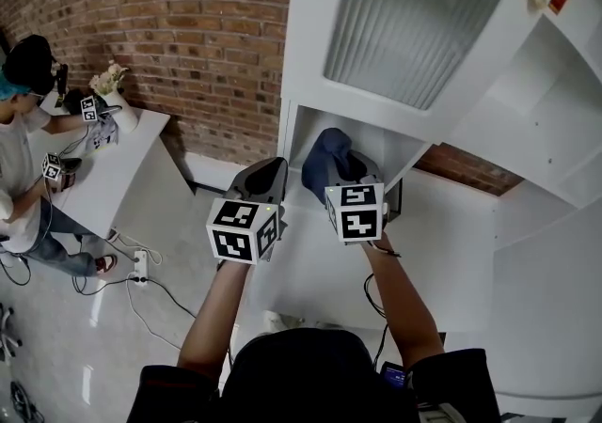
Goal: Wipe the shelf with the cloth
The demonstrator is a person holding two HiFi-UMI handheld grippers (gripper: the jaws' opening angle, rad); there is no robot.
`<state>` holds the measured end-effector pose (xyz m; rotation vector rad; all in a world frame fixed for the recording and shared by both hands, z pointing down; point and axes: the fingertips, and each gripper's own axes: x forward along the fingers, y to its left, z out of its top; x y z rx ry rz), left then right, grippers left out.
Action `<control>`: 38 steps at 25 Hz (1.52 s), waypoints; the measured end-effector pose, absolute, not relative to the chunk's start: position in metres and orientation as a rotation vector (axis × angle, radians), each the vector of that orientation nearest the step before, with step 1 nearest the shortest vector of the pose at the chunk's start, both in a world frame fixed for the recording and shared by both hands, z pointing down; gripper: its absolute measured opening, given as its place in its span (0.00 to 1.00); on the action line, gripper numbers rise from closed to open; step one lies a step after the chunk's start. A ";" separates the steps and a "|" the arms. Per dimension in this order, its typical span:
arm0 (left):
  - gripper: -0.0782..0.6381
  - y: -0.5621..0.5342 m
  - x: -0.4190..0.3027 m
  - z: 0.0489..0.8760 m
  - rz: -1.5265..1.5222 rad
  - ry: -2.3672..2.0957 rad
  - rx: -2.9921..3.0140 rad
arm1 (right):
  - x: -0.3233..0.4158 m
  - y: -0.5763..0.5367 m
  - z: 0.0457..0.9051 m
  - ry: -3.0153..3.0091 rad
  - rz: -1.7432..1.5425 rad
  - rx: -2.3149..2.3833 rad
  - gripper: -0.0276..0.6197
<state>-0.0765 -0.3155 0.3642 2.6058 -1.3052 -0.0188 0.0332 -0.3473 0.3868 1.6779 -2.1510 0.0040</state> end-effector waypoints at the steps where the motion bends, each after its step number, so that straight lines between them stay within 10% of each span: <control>1: 0.13 -0.313 -0.078 0.364 -0.016 -1.304 2.612 | 0.032 -0.344 0.384 -2.163 0.012 1.687 0.17; 38: 0.13 -0.194 0.027 0.329 -0.022 -1.277 2.731 | 0.124 -0.193 0.352 -2.321 0.121 1.771 0.17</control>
